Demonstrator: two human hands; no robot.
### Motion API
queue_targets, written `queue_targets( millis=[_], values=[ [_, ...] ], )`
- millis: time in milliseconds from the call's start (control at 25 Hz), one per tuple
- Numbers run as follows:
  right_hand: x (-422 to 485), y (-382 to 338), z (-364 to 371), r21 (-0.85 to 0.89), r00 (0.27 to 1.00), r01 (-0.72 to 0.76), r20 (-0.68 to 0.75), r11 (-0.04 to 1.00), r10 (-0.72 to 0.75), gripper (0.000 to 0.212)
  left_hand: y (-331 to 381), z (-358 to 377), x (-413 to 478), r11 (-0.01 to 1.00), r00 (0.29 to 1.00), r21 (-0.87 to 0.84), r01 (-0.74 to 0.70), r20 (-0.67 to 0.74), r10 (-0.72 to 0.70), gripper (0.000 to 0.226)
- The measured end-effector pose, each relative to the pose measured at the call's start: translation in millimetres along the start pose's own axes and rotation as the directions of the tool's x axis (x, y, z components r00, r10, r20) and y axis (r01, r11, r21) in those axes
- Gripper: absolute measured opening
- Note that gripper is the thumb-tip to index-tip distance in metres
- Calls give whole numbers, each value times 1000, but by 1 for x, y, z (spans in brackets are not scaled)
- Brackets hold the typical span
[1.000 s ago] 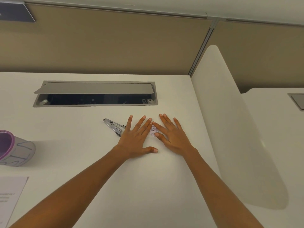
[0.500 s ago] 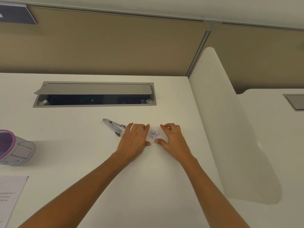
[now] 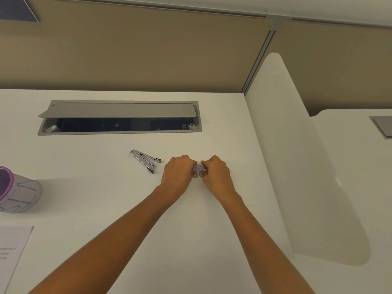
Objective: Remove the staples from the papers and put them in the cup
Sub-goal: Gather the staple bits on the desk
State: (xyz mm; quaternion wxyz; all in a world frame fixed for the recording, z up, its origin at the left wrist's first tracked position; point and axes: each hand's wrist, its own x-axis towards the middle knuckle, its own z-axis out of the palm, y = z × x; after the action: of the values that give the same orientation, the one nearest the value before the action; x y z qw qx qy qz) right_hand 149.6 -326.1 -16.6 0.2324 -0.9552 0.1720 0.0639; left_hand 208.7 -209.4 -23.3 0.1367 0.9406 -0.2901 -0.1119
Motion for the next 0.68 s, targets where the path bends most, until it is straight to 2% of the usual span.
queue_targets(
  millis=[80, 160, 280, 320, 560, 680],
  values=[
    [2, -2, -4, 0, 1000, 0, 12, 1000, 0, 12, 0, -2, 1, 1000, 999, -5, 2, 32, -2, 21],
    [1, -2, -10, 33, 999, -17, 28, 999, 16, 15, -2, -5, 0, 1000, 997, -27, 15, 77, -13, 36],
    [-4, 2, -17, 36, 993, -40, 110, 999, 36, 52, -8, -10, -2, 1000, 989, -28, -9, 144, 13, 67],
    [-5, 1, -17, 20, 992, -24, 124, 1000, 21, 56, -9, -11, -2, 1000, 989, -24, -19, 147, 22, 70],
    [-3, -10, -6, 3, 996, 90, 24, 996, -90, 23, -4, -9, -2, 997, 999, -80, -13, 50, 17, 34],
    [-9, -8, 2, -19, 997, 71, -34, 997, -71, 22, -4, -3, -1, 998, 999, -45, -37, 12, 38, 25]
  ],
)
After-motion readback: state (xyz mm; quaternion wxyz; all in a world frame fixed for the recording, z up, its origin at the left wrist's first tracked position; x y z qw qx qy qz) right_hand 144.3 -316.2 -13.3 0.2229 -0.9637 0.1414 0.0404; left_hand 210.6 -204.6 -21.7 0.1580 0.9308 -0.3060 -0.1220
